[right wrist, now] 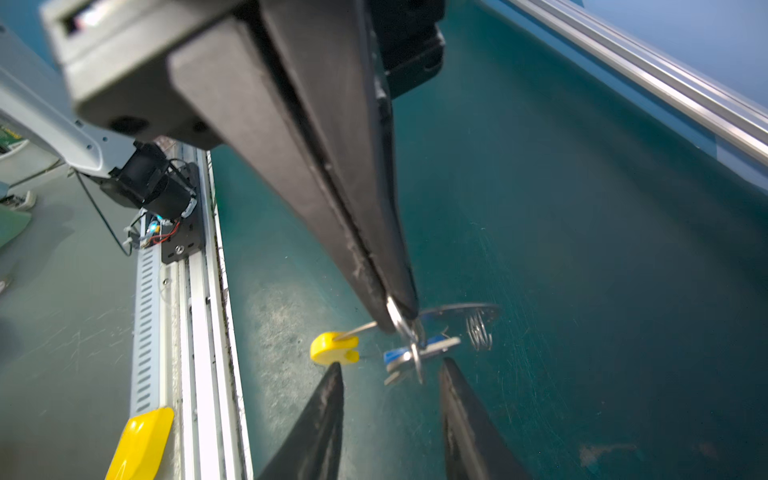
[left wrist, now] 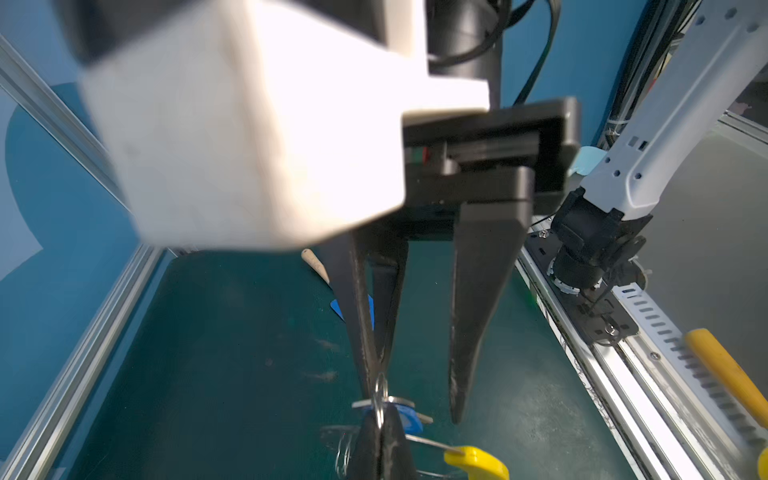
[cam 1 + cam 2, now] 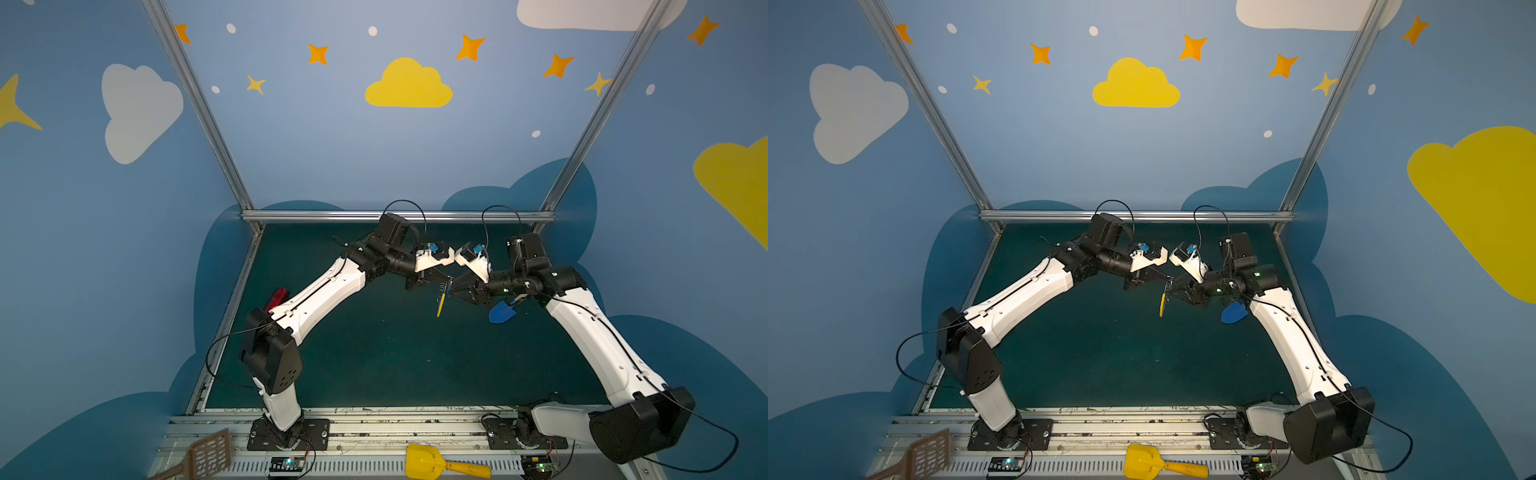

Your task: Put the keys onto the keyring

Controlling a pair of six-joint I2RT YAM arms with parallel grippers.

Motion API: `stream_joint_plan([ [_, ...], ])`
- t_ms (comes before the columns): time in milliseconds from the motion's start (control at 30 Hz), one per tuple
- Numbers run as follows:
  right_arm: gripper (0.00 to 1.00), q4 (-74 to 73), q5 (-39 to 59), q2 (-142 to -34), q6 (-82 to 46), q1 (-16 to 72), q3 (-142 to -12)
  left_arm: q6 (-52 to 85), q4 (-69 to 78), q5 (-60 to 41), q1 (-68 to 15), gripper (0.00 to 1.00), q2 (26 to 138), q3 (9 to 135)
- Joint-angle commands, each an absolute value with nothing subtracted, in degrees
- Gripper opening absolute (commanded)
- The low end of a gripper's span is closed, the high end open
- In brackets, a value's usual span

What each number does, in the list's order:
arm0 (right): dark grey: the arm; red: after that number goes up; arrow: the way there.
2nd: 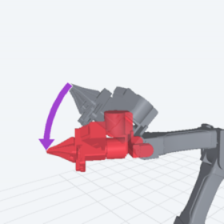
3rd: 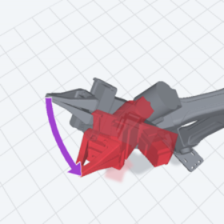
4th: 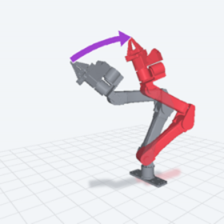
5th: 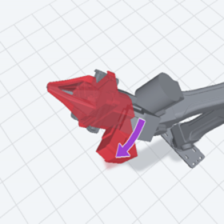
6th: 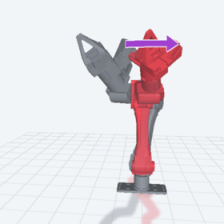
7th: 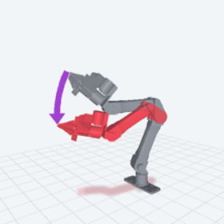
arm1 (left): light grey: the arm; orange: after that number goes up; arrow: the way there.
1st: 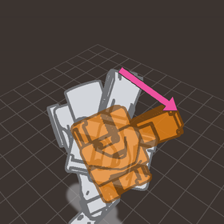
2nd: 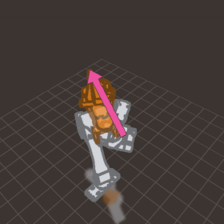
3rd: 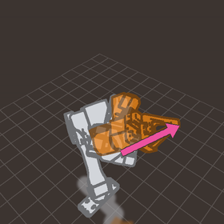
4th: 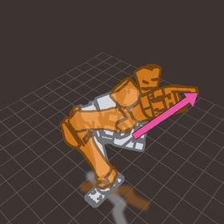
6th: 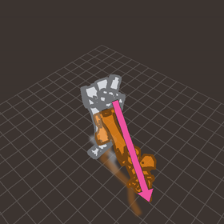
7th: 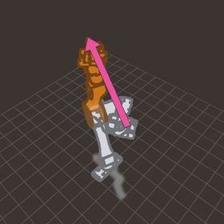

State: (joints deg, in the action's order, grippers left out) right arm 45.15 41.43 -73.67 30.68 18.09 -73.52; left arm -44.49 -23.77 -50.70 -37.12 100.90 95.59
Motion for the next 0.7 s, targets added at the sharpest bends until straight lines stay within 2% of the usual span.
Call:
stream_joint_plan([
  [0,0.39,40.9,40.8,-72.6,28.3,17.8,-72.6,-42.8,-20.8,-51.9,-36.8,0.04,98.2,95.2],
  [300,0.34,35.2,40.2,-72.5,25.5,17.8,-71.7,-41.2,-18.9,-52.1,-36.9,0.04,98.0,95.0],
  [667,0.14,36.5,38.2,-72.1,29.7,18.5,-71.0,-36.8,-15.1,-52.8,-36.2,0.04,98.4,95.0],
])
